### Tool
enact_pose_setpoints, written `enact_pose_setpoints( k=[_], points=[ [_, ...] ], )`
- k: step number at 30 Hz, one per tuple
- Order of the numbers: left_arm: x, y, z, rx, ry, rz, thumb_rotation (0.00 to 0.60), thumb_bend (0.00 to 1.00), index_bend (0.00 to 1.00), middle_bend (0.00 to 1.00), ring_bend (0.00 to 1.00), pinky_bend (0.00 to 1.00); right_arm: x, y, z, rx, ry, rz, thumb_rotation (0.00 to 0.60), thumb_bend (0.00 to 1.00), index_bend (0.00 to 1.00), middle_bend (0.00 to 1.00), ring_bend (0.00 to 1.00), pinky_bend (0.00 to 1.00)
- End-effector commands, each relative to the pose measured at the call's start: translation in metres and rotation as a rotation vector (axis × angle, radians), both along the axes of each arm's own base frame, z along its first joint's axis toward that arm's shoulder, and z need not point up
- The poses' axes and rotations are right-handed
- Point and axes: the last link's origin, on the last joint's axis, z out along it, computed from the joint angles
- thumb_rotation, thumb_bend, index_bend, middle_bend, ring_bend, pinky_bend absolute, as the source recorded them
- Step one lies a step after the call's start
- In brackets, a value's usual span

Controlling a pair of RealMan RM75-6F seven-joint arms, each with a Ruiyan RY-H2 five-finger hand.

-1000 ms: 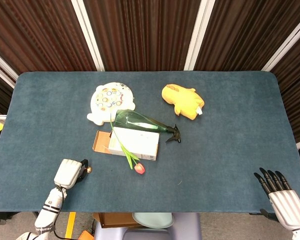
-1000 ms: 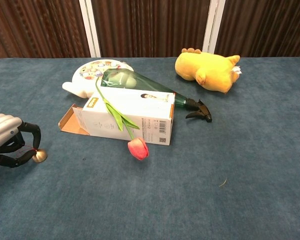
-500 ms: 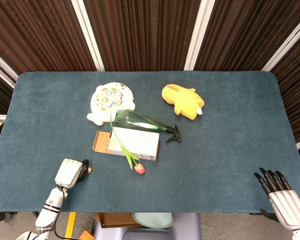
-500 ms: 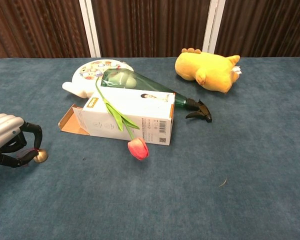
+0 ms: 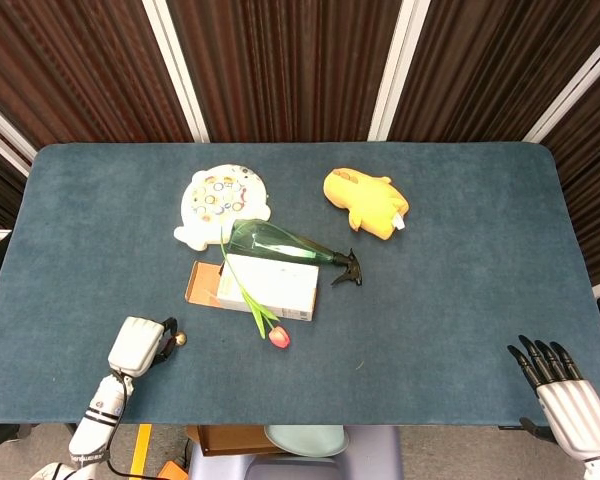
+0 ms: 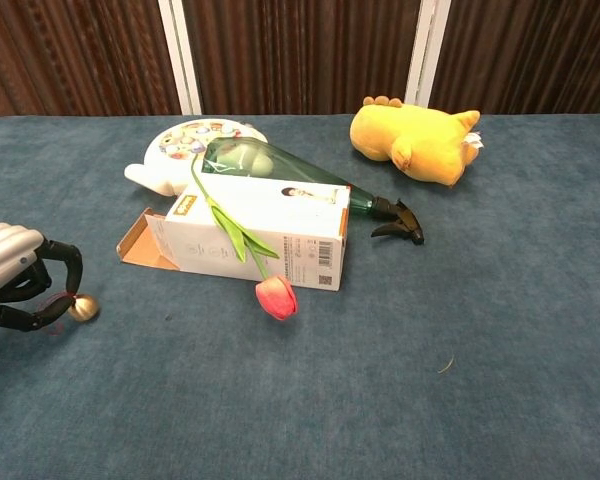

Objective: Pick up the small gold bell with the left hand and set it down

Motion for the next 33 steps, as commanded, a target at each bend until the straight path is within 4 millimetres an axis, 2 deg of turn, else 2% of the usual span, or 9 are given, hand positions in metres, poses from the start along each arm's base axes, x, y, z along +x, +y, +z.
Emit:
enact_pose_setpoints(
  k=[1,7,10,12,17,19,23,29,33],
  points=[
    [0.0,0.0,0.003,0.007,-0.002,-0.001,0.6,0.46,0.82,1.0,1.0,1.0,0.0,0.0,0.0,0.0,0.0,0.0,0.6,0.24,0.0,0.0,0.0,0.0],
    [0.002,-0.003,0.028,0.074,-0.059,0.0,0.6,0.46,0.83,1.0,1.0,1.0,0.0,0.0,0.0,0.001,-0.001,0.0,0.6,0.24,0.0,0.0,0.0,0.0],
    [0.003,-0.022,0.029,0.007,-0.089,0.007,0.6,0.45,0.82,1.0,1.0,1.0,0.001,0.002,0.0,0.002,-0.004,0.006,0.6,0.24,0.0,0.0,0.0,0.0],
    [0.004,-0.029,0.03,-0.014,-0.032,-0.022,0.6,0.45,0.81,1.0,1.0,1.0,0.001,0.002,-0.001,0.004,-0.003,0.008,0.6,0.24,0.0,0.0,0.0,0.0],
    [-0.004,0.002,0.044,0.108,-0.027,0.043,0.6,0.45,0.81,1.0,1.0,1.0,0.0,0.0,-0.002,0.011,-0.002,0.0,0.6,0.24,0.0,0.0,0.0,0.0],
    [-0.008,0.0,0.044,0.081,-0.041,0.068,0.6,0.44,0.8,1.0,1.0,1.0,0.0,0.0,-0.002,0.012,-0.004,-0.005,0.6,0.24,0.0,0.0,0.0,0.0],
    [-0.003,-0.02,0.039,0.022,-0.047,0.029,0.6,0.45,0.8,1.0,1.0,1.0,0.0,0.001,-0.002,0.016,-0.005,-0.005,0.6,0.24,0.0,0.0,0.0,0.0],
    [-0.009,-0.006,0.038,0.059,-0.025,0.068,0.6,0.44,0.78,1.0,1.0,1.0,0.001,0.001,-0.002,0.018,-0.003,0.001,0.6,0.24,0.0,0.0,0.0,0.0],
    [-0.011,-0.007,0.036,0.05,-0.004,0.073,0.6,0.45,0.78,1.0,1.0,1.0,0.001,0.001,-0.001,0.012,-0.007,0.001,0.6,0.24,0.0,0.0,0.0,0.0]
  ],
)
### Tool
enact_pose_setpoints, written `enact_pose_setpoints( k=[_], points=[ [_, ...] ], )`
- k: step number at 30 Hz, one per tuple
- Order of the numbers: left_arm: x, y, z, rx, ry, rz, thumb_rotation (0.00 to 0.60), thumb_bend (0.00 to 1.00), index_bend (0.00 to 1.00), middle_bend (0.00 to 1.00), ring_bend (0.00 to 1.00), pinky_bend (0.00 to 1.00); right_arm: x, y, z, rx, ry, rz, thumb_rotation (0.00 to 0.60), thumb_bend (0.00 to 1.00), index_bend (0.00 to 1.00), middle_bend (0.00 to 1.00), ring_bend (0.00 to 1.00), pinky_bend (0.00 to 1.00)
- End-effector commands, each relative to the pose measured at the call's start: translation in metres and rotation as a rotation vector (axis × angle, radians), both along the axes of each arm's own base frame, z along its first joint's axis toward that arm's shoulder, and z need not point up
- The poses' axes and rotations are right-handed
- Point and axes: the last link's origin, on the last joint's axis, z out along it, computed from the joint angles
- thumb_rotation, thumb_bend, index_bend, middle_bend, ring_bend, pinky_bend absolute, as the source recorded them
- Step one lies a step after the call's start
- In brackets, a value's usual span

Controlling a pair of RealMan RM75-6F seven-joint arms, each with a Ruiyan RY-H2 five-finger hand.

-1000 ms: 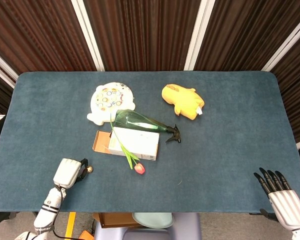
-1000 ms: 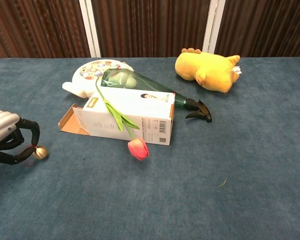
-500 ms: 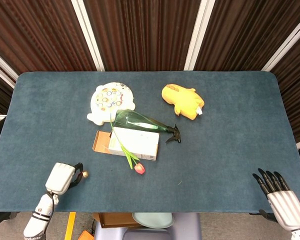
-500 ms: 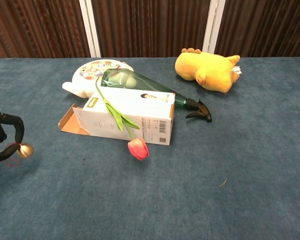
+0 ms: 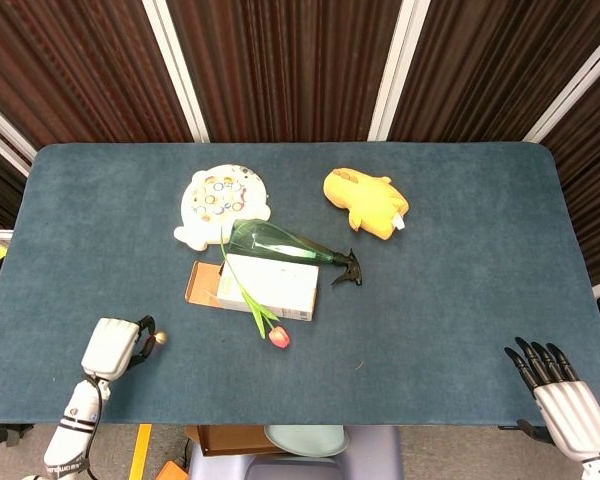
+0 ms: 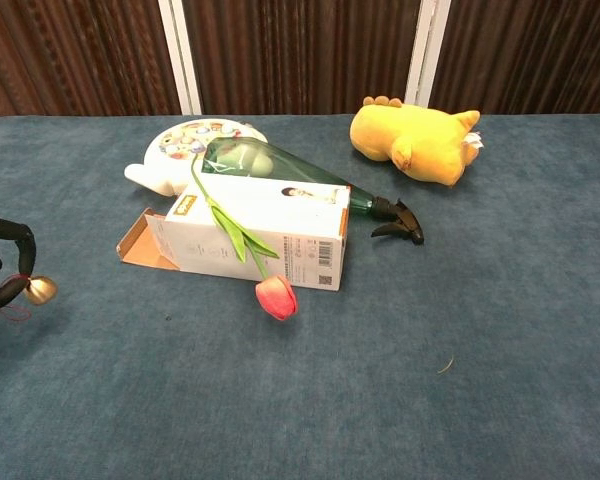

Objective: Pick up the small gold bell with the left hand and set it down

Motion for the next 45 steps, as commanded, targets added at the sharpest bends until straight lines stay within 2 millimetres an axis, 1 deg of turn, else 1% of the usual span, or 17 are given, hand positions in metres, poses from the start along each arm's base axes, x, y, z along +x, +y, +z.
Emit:
enact_pose_setpoints(
  k=[1,10,14,21,25,28,30,31,32,33,34,35,36,38,41,43,45],
  points=[
    [-0.002,0.002,-0.001,-0.001,0.011,0.008,0.6,0.45,0.78,1.0,1.0,1.0,0.0,0.0,0.0,0.0,0.0,-0.001,0.6,0.24,0.0,0.0,0.0,0.0],
    [-0.006,0.005,-0.009,-0.013,0.052,0.034,0.6,0.44,0.72,1.0,1.0,1.0,-0.001,-0.003,0.0,0.001,-0.003,-0.01,0.6,0.24,0.0,0.0,0.0,0.0],
    [-0.009,0.005,-0.011,-0.023,0.063,0.047,0.6,0.44,0.65,1.0,1.0,1.0,-0.001,-0.002,0.0,0.004,-0.003,-0.007,0.6,0.24,0.0,0.0,0.0,0.0],
    [-0.008,0.002,-0.012,-0.047,0.093,0.051,0.6,0.43,0.45,1.0,1.0,1.0,0.0,-0.002,0.001,0.0,-0.01,-0.005,0.6,0.24,0.0,0.0,0.0,0.0],
    [-0.007,-0.001,-0.012,-0.063,0.106,0.054,0.6,0.43,0.39,1.0,1.0,1.0,0.0,-0.001,0.002,-0.001,-0.014,-0.001,0.6,0.24,0.0,0.0,0.0,0.0],
    [-0.001,-0.006,-0.006,-0.056,0.078,0.041,0.6,0.43,0.36,1.0,1.0,1.0,0.001,0.0,0.003,-0.005,-0.017,0.003,0.6,0.24,0.0,0.0,0.0,0.0],
    [0.005,-0.017,0.006,-0.018,0.028,-0.006,0.6,0.43,0.31,1.0,1.0,1.0,0.001,0.001,0.005,-0.01,-0.018,0.007,0.6,0.24,0.0,0.0,0.0,0.0],
    [0.007,-0.025,0.013,0.0,-0.004,-0.027,0.6,0.43,0.28,0.97,0.97,0.99,0.001,0.002,0.005,-0.014,-0.02,0.009,0.6,0.24,0.0,0.0,0.0,0.0],
    [0.008,-0.04,0.023,0.012,-0.055,-0.049,0.6,0.43,0.22,0.87,0.88,0.93,0.002,0.002,0.007,-0.021,-0.023,0.012,0.6,0.24,0.0,0.0,0.0,0.0],
    [0.005,-0.053,0.031,0.008,-0.08,-0.056,0.6,0.42,0.16,0.65,0.65,0.76,0.002,0.003,0.008,-0.026,-0.025,0.013,0.6,0.24,0.0,0.0,0.0,0.0],
    [0.001,-0.067,0.041,-0.002,-0.092,-0.057,0.6,0.42,0.13,0.49,0.49,0.63,0.002,0.003,0.009,-0.033,-0.026,0.014,0.6,0.24,0.0,0.0,0.0,0.0],
    [-0.004,-0.086,0.055,-0.015,-0.098,-0.048,0.6,0.42,0.09,0.28,0.26,0.41,0.002,0.004,0.011,-0.04,-0.028,0.014,0.6,0.24,0.0,0.0,0.0,0.0],
    [-0.007,-0.101,0.065,-0.027,-0.098,-0.033,0.6,0.42,0.07,0.1,0.08,0.22,0.001,0.004,0.011,-0.042,-0.029,0.013,0.6,0.24,0.0,0.0,0.0,0.0],
    [-0.012,-0.136,0.088,-0.034,-0.107,0.001,0.6,0.42,0.03,0.01,0.0,0.08,0.002,0.006,0.011,-0.037,-0.033,0.008,0.6,0.24,0.0,0.0,0.0,0.0],
    [-0.026,-0.17,0.113,0.041,-0.115,0.064,0.6,0.41,0.0,0.0,0.0,0.03,0.002,0.008,0.01,-0.028,-0.025,0.015,0.6,0.24,0.0,0.0,0.0,0.0],
    [-0.032,-0.177,0.12,0.057,-0.082,0.071,0.6,0.41,0.0,0.0,0.0,0.01,0.003,0.009,0.009,-0.025,-0.023,0.02,0.6,0.24,0.0,0.0,0.0,0.0],
    [-0.032,-0.175,0.124,0.073,-0.112,0.074,0.6,0.41,0.0,0.0,0.0,0.0,0.003,0.009,0.009,-0.028,-0.02,0.021,0.6,0.24,0.0,0.0,0.0,0.0]
  ],
)
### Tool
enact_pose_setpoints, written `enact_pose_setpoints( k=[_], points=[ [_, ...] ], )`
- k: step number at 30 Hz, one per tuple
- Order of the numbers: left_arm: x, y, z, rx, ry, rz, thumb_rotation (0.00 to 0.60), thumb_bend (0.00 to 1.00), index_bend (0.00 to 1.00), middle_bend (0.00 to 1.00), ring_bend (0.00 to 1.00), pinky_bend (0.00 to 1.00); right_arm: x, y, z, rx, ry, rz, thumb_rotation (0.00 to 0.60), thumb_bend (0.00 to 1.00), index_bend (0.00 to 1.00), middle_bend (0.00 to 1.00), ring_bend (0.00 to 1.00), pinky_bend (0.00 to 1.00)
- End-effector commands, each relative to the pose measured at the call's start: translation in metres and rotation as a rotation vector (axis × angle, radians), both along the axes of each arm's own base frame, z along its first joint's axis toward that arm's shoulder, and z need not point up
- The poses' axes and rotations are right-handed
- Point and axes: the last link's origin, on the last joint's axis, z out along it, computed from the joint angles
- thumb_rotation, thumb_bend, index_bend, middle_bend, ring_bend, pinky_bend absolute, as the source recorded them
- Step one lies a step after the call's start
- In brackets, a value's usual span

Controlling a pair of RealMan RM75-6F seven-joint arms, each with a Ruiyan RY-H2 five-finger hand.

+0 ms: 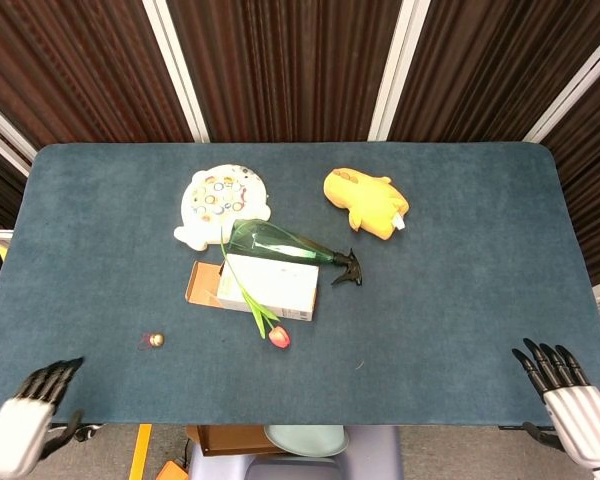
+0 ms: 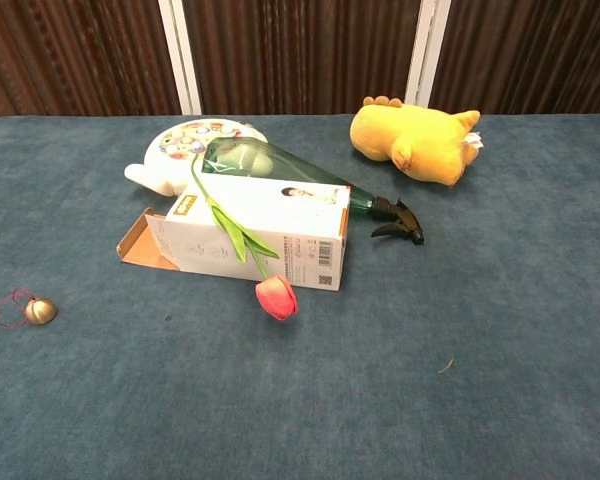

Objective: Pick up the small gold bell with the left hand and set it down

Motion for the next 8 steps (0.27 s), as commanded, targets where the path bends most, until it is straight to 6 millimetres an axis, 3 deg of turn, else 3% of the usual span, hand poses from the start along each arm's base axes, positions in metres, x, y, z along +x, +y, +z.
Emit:
enact_pose_setpoints(
  k=[1,8],
  points=[
    [-0.0044,-0.012,0.0167,0.025,-0.03,0.016,0.6,0.41,0.0,0.0,0.0,0.0,0.001,0.001,-0.0001,-0.004,0.002,0.004,0.6,0.24,0.0,0.0,0.0,0.0],
    [-0.0076,-0.0063,0.0138,-0.009,-0.001,0.04,0.6,0.41,0.0,0.0,0.0,0.0,0.0004,0.0033,0.0031,-0.011,-0.003,0.01,0.6,0.24,0.0,0.0,0.0,0.0]
  ],
)
